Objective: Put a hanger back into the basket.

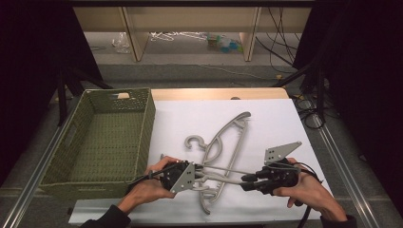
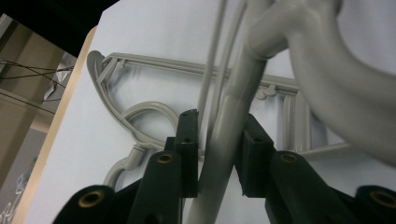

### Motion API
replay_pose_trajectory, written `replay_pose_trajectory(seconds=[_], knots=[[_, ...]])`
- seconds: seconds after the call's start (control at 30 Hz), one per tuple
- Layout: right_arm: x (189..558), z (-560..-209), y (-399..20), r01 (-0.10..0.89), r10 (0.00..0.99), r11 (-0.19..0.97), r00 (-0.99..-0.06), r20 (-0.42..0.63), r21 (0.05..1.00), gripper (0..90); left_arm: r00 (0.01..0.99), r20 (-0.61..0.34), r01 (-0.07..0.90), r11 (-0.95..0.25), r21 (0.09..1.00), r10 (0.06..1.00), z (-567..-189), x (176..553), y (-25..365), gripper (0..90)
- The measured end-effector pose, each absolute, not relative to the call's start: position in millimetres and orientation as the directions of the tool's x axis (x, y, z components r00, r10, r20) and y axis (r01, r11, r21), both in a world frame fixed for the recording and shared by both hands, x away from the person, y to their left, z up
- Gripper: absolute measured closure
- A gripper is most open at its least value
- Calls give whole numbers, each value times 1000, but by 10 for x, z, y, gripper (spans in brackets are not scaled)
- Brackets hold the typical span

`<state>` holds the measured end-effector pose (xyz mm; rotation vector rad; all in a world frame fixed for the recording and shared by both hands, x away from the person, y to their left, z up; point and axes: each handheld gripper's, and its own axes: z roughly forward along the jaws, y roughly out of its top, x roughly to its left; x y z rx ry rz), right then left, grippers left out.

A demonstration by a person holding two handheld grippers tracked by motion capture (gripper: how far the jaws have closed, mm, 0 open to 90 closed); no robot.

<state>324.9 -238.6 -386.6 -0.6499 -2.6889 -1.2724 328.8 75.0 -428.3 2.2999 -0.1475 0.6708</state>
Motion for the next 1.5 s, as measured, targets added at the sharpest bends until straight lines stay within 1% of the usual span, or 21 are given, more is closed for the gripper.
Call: replay_pose_trajectory(seconds=[0.13,0.2,0.23,0.27,0.47,0.63,0.67,0.7,0.77,0.8,0.83,0.87,0.9,0.93,1.0,1.07,1.13,1.17,1.27,1.37,1.5], knots=[[3263,-3780,-2439,402,416,552,-892,177,730,572,854,516,-315,-719,619,70,-4250,3300,717,763],[3267,-3766,-2448,401,425,544,-889,170,737,557,856,511,-313,-711,629,75,-4247,3299,704,773],[3275,-3753,-2458,391,436,536,-887,152,748,525,852,519,-321,-718,618,66,-4230,3304,697,780],[3291,-3721,-2478,399,482,505,-866,134,765,458,853,516,-313,-712,628,81,-4196,3313,684,786],[3299,-3557,-2565,384,589,407,-804,83,829,400,862,493,-268,-721,639,115,-4113,3375,678,788],[3282,-3465,-2616,368,630,356,-773,70,859,380,886,418,-155,-721,675,200,-4058,3437,676,788],[3266,-3446,-2625,363,641,344,-765,66,866,377,891,371,-78,-715,694,262,-4017,3484,693,788],[3266,-3446,-2625,363,641,344,-765,66,866,377,891,371,-78,-715,694,262,-4017,3484,693,788],[3240,-3459,-2596,392,643,347,-761,87,852,359,891,256,65,-663,746,375,-3965,3566,737,789],[3240,-3459,-2596,392,643,347,-761,87,852,359,891,256,65,-663,746,375,-3965,3566,737,789],[3226,-3482,-2572,399,643,354,-761,89,846,358,886,226,101,-645,757,404,-3947,3587,754,789],[3190,-3552,-2512,409,638,366,-764,95,836,357,877,153,175,-600,781,455,-3905,3628,796,788],[3175,-3594,-2480,414,633,376,-768,96,829,356,869,117,209,-571,794,481,-3883,3642,820,788],[3175,-3594,-2480,414,633,376,-768,96,829,356,869,117,209,-571,794,481,-3883,3642,820,788],[3138,-3725,-2383,437,618,407,-779,111,802,346,844,20,289,-486,825,536,-3807,3675,908,788],[3120,-3799,-2336,451,609,422,-784,123,786,346,839,-9,310,-463,830,545,-3773,3686,953,788],[3103,-3874,-2292,467,596,445,-792,136,764,346,812,-96,368,-378,850,576,-3660,3688,1063,788],[3103,-3874,-2292,467,596,445,-792,136,764,346,812,-96,368,-378,850,576,-3660,3688,1063,788],[3083,-3940,-2262,476,588,462,-796,144,748,346,781,-176,410,-281,868,599,-3491,3666,1206,788],[3080,-4006,-2245,477,579,476,-802,144,739,343,760,-223,434,-222,873,610,-3321,3643,1339,788],[3075,-4027,-2248,486,578,482,-802,152,729,343,752,-245,439,-188,878,612,-3128,3624,1473,788]])
